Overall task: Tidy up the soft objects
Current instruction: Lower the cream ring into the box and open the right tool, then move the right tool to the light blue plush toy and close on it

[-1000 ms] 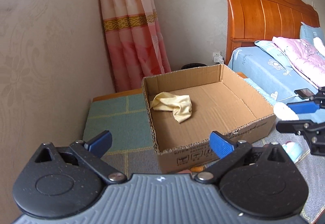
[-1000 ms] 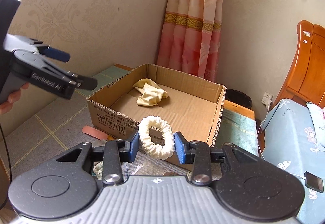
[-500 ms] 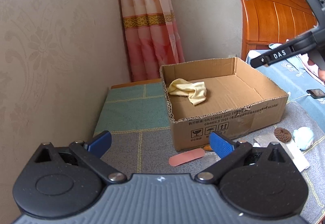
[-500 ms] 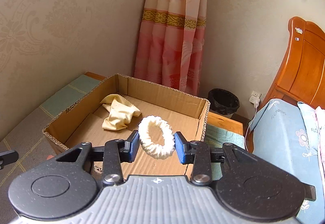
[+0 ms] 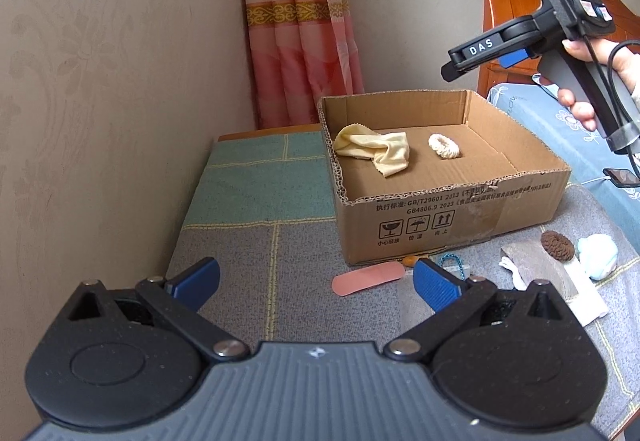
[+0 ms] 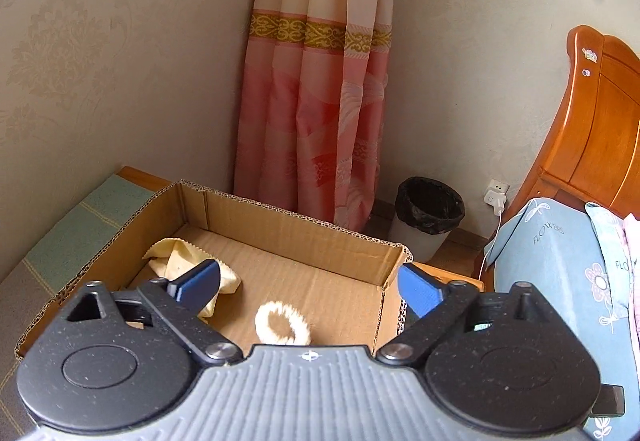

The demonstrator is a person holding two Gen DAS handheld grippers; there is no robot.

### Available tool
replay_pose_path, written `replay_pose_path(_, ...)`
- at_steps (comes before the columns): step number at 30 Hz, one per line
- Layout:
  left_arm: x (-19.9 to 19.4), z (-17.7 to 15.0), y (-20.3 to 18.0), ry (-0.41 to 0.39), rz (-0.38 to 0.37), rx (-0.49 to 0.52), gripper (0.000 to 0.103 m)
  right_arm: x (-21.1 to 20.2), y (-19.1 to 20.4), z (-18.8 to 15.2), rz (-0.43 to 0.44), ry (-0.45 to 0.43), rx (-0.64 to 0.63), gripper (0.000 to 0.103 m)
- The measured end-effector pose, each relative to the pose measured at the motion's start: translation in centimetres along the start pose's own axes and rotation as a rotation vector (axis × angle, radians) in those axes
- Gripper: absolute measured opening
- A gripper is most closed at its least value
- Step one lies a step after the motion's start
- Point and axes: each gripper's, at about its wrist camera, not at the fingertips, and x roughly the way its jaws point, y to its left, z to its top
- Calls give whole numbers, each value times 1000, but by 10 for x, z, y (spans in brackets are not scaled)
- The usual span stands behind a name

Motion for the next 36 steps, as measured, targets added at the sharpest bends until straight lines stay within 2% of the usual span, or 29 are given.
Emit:
replay_pose_path(13,-7,-4,-7,28,-17,17,102,-59,9,-33,-16,18,-4,103)
replay_pose_path(21,-1,-4,-6,51,-4,6,102,-101,11,-81,-68,16,23,103)
replay_pose_path(25,11,-5,-4,65,12,24,102,-117,17,-108,-92,6,13,103)
replay_pose_path(29,29,-4,2,92,-18,4,102,-125,18,-134,-95,28,29,103)
replay_pose_path(36,61,-5,0,127,-24,10,102,-127,14,-161,-96,57,74,103)
